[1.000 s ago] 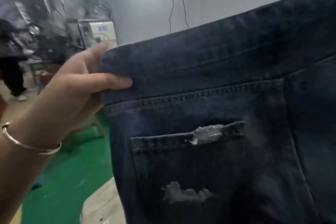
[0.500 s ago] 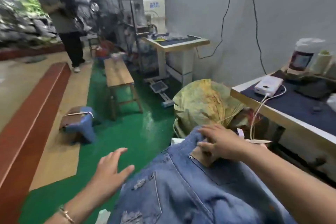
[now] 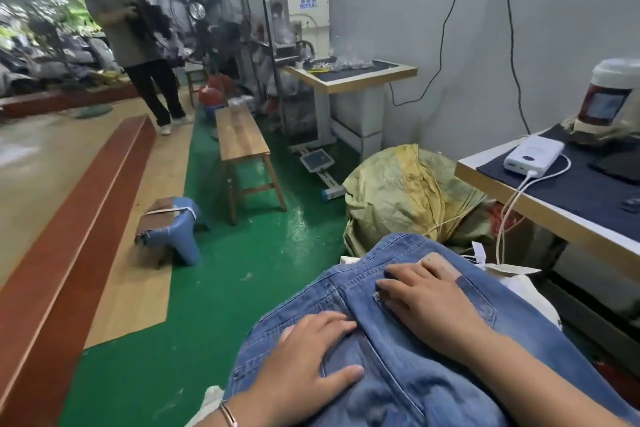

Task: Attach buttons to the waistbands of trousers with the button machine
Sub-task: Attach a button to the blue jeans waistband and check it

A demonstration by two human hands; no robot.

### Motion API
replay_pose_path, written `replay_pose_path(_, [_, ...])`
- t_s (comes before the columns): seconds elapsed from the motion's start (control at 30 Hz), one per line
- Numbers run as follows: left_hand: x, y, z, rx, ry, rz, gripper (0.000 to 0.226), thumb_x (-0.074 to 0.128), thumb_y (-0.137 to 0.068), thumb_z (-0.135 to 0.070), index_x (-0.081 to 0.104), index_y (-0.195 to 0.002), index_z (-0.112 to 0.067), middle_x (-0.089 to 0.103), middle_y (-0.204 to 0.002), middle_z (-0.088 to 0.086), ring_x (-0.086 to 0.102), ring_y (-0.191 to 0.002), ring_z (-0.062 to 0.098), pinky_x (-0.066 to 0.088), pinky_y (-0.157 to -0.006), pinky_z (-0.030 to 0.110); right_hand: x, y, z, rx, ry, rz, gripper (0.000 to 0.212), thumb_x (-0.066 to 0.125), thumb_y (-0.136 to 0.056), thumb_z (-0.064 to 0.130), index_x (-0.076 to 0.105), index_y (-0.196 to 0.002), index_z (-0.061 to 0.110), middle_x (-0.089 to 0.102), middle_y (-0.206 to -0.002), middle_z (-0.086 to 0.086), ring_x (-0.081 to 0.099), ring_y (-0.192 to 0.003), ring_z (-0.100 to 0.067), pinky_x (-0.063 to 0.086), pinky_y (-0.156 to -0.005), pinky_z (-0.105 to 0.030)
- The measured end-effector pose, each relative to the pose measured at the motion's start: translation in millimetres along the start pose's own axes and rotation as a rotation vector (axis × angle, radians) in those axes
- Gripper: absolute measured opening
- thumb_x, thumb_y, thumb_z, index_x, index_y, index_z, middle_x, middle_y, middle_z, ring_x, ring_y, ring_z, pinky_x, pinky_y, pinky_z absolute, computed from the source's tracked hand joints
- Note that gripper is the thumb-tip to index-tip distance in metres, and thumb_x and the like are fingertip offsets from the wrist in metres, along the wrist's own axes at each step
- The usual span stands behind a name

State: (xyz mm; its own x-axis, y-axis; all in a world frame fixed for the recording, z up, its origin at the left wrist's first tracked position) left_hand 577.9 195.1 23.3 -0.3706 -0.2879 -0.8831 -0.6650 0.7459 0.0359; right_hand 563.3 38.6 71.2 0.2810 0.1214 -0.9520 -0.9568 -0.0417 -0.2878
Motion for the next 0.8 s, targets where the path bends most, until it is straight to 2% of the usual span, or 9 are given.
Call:
replay_pose_path(0.07, [-2.1, -9.2, -5.8, 0.017, -0.036, 0.035, 0.055, 0.045, -0.081, -0.067, 0.052, -0.127, -0.04, 0.046, -0.131, -0.026, 0.039, -0.122, -0.004, 0.032, -0.108, 0.025, 6.7, 7.7, 0.9, -0.001, -0.035, 0.062, 0.026, 0.066, -0.086, 0.038, 0.07, -0.111, 0.03, 0.066, -0.121, 0.005, 0.062, -0.114, -0.018, 0.043, -0.096, -0.045])
replay_pose_path(0.13, [-18.5, -25.1, -11.7, -0.004, -0.053, 0.01, 0.032, 0.052, -0.086, -0.051, 0.062, -0.108, -0.031, 0.06, -0.111, -0.018, 0.053, -0.105, 0.003, 0.043, -0.096, 0.029, 3.4, 16.0, -8.6, 0.041, -0.057, 0.068, 0.035, 0.052, -0.095, 0.044, 0.059, -0.128, 0.036, 0.05, -0.142, 0.01, 0.042, -0.135, -0.012, 0.024, -0.11, -0.042])
replay_pose_path(0.2, [-33.5, -43.7, -21.5, -0.027, -0.041, 0.017, 0.015, 0.056, -0.091, -0.038, 0.064, -0.092, -0.024, 0.066, -0.095, -0.011, 0.059, -0.091, 0.009, 0.048, -0.084, 0.03, -11.1, 25.1, -20.7, 0.083, -0.092, 0.023, 0.041, 0.042, -0.097, 0.046, 0.044, -0.138, 0.043, 0.031, -0.153, 0.019, 0.022, -0.143, -0.005, 0.011, -0.115, -0.033])
replay_pose_path(0.23, [-39.6, -53.4, -31.5, -0.011, -0.059, 0.014, 0.013, 0.057, -0.092, -0.034, 0.062, -0.086, -0.024, 0.065, -0.088, -0.01, 0.059, -0.086, 0.011, 0.048, -0.078, 0.029, -21.0, 31.7, -28.3, 0.102, -0.117, -0.006, 0.044, 0.044, -0.096, 0.045, 0.04, -0.14, 0.045, 0.026, -0.153, 0.022, 0.019, -0.144, -0.003, 0.011, -0.114, -0.029])
replay_pose_path(0.33, [-43.0, -79.0, -86.4, 0.117, -0.118, 0.037, 0.013, 0.057, -0.093, -0.032, 0.059, -0.081, -0.026, 0.061, -0.082, -0.009, 0.055, -0.079, 0.012, 0.041, -0.067, 0.027, -59.6, 64.3, -52.0, 0.164, -0.22, -0.078, 0.045, 0.058, -0.092, 0.036, 0.047, -0.135, 0.04, 0.033, -0.145, 0.024, 0.03, -0.138, -0.005, 0.02, -0.109, -0.019])
replay_pose_path(0.47, [-16.8, -96.0, -203.4, 0.406, -0.125, 0.152, 0.012, 0.057, -0.092, -0.025, 0.063, -0.083, -0.021, 0.061, -0.082, -0.008, 0.051, -0.075, 0.008, 0.041, -0.067, 0.028, -120.1, 142.7, -91.9, 0.332, -0.282, -0.209, 0.03, 0.072, -0.084, 0.02, 0.068, -0.113, 0.029, 0.049, -0.126, 0.021, 0.047, -0.124, -0.012, 0.033, -0.099, -0.023])
replay_pose_path(0.6, [33.7, -87.9, -348.9, 0.74, -0.117, 0.273, 0.011, 0.06, -0.092, -0.024, 0.068, -0.087, -0.018, 0.066, -0.081, -0.004, 0.059, -0.078, 0.015, 0.048, -0.07, 0.032, -183.2, 256.1, -131.6, 0.579, -0.24, -0.344, 0.02, 0.071, -0.085, 0.018, 0.072, -0.103, 0.027, 0.059, -0.117, 0.019, 0.049, -0.116, -0.004, 0.031, -0.096, -0.013])
replay_pose_path(0.73, [95.1, -41.5, -490.5, 1.04, -0.037, 0.396, 0.006, 0.063, -0.09, -0.023, 0.068, -0.087, -0.023, 0.06, -0.073, -0.011, 0.053, -0.071, 0.008, 0.041, -0.067, 0.027, -247.8, 387.8, -140.1, 0.863, -0.166, -0.526, 0.014, 0.069, -0.085, 0.014, 0.074, -0.096, 0.021, 0.067, -0.097, 0.017, 0.056, -0.1, -0.007, 0.041, -0.089, -0.021])
replay_pose_path(0.8, [131.7, -8.5, -549.2, 1.134, 0.008, 0.478, 0.005, 0.063, -0.09, -0.023, 0.068, -0.088, -0.023, 0.061, -0.075, -0.011, 0.055, -0.074, 0.01, 0.044, -0.07, 0.03, -270.6, 457.1, -126.1, 1.012, -0.112, -0.627, 0.013, 0.068, -0.086, 0.016, 0.074, -0.097, 0.021, 0.066, -0.093, 0.019, 0.056, -0.096, -0.003, 0.043, -0.086, -0.02])
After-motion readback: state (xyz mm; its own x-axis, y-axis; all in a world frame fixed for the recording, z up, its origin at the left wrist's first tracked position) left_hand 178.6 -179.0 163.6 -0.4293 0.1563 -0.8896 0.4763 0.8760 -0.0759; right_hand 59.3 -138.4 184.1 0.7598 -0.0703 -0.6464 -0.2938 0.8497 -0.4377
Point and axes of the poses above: each hand's wrist, its own y-axis away from the middle knuckle, its own x-axis out of the palm, z = x × y, the point moved 10 cm from there along -y, towards the middle knuckle
